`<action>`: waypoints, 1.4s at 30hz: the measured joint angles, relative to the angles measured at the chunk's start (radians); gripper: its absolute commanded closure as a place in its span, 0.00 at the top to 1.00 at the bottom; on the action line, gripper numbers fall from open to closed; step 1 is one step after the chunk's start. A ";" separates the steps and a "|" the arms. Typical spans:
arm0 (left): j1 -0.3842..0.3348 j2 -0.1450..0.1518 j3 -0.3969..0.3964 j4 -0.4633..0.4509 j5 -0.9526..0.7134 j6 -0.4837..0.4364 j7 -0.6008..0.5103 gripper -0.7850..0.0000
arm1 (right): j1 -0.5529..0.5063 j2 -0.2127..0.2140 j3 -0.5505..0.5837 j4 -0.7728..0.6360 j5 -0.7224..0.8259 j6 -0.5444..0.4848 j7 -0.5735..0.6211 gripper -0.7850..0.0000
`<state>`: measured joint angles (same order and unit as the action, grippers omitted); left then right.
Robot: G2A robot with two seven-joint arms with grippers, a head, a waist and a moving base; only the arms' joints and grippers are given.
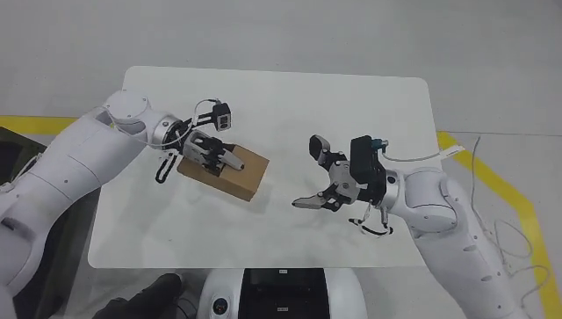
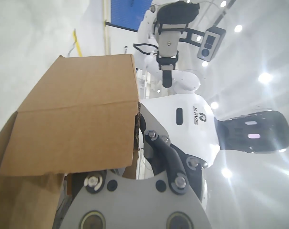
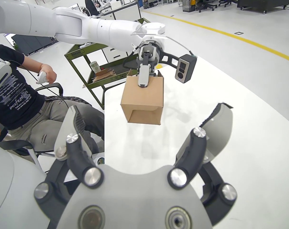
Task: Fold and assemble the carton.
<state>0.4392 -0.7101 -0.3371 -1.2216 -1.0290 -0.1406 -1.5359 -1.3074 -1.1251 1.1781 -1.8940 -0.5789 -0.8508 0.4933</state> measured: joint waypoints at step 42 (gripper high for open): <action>-0.196 -0.342 0.167 -0.156 1.010 0.629 0.300 1.00 | -0.131 0.049 0.057 0.002 0.019 0.000 -0.034 1.00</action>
<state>0.2428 -1.0521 -0.1698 -1.3773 -0.0192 0.4879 -1.2358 -1.4387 -1.0765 1.2354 -1.8920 -0.5595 -0.8507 0.4598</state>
